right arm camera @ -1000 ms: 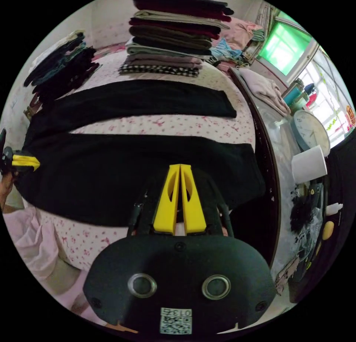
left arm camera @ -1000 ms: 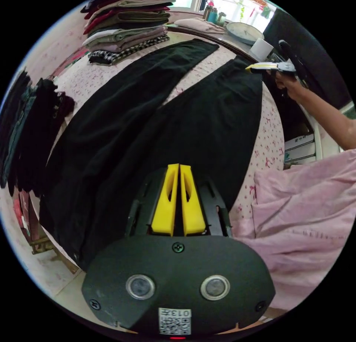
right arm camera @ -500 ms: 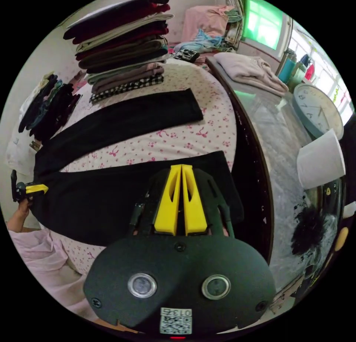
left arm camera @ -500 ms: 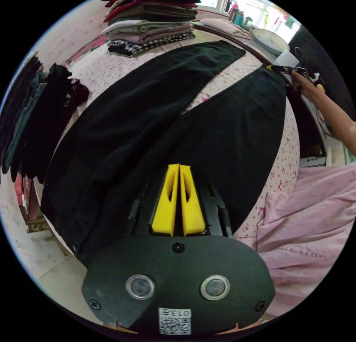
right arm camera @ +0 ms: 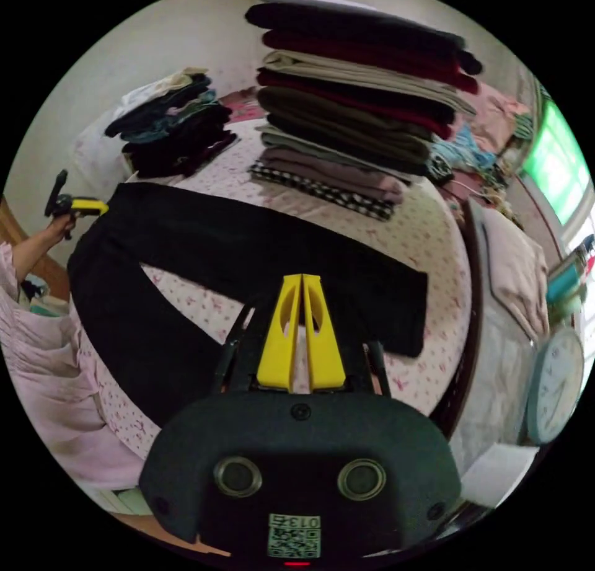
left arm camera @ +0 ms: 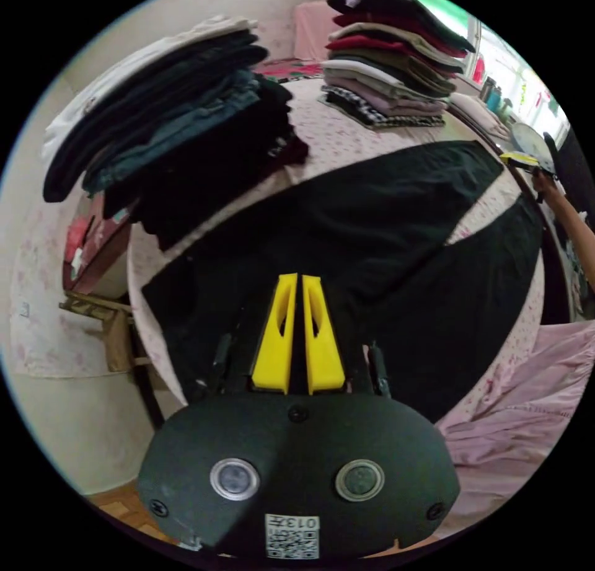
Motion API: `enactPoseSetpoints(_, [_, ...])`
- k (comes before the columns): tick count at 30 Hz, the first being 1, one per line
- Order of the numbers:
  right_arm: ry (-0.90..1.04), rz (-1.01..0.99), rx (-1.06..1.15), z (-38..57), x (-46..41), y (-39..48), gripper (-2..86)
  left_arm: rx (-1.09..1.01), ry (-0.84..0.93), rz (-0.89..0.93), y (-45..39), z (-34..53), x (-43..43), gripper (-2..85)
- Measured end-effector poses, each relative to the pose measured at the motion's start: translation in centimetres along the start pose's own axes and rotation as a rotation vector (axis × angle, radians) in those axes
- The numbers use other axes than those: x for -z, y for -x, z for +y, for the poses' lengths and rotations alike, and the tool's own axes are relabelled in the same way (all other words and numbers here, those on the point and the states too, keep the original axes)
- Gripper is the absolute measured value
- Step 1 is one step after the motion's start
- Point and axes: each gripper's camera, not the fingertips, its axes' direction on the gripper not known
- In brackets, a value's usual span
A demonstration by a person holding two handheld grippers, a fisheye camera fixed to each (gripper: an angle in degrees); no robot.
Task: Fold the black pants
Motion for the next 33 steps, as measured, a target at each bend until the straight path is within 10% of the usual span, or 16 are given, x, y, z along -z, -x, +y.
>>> enactPoseSetpoints(16, [0.248, -0.112, 0.418, -18.6, -12.5, 8.7, 10.3, -0.353, 0.372, -0.222, 12.6, -8.6, -6.3, 12.0])
enactPoseSetpoints(33, [0.356, 0.076, 0.510, -18.0, -8.9, 15.9, 1.8, -0.307, 0.285, -0.175, 13.5, -1.5, -0.2, -0.1])
